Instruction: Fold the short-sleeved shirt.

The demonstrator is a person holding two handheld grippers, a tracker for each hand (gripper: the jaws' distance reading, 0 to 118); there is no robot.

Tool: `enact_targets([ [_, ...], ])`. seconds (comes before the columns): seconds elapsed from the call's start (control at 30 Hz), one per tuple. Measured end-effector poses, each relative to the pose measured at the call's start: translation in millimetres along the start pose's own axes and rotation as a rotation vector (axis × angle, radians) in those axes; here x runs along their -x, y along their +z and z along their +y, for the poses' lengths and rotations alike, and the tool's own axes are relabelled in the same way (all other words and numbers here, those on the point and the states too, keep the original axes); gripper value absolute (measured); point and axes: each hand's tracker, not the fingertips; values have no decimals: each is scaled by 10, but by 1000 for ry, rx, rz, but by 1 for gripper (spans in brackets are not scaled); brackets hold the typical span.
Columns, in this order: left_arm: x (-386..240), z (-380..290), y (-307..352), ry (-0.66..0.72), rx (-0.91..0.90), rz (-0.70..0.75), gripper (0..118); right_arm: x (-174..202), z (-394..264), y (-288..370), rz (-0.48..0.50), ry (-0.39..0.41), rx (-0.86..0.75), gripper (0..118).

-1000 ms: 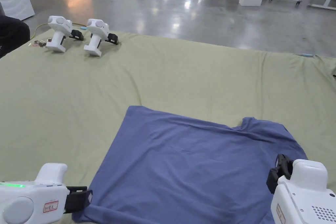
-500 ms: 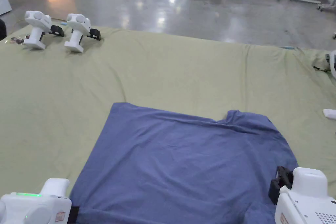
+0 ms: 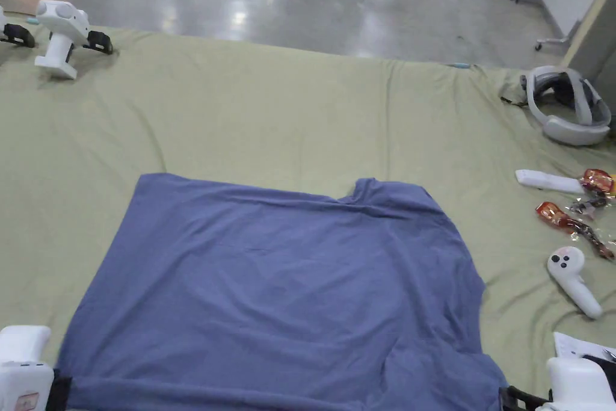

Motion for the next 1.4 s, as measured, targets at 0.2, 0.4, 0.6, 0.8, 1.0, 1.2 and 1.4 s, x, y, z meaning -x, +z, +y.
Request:
enact_targets([
  [0.2,-38,3,29,1,0,-1,11,46,-161,-210,81,-48,109,61],
  [0.4,-36,4,38,14,-1,-8,11,138,-207,-620,119,-65,207,53],
  [0.6,16,14,-6,23,2,-14,11,276,-190,-719,140,-42,183,15],
  [0.8,18,15,16,26,-6,-17,10,197,-133,-602,151,-31,154,10],
  [1.0,36,100,208,52,-102,-49,10,83,198,-267,153,-33,46,10],
  [1.2,56,547,381,88,-231,-99,9,45,724,-252,156,-29,-23,10],
  [1.4,37,1155,260,88,-276,-109,9,31,1227,-488,163,-55,-58,10],
])
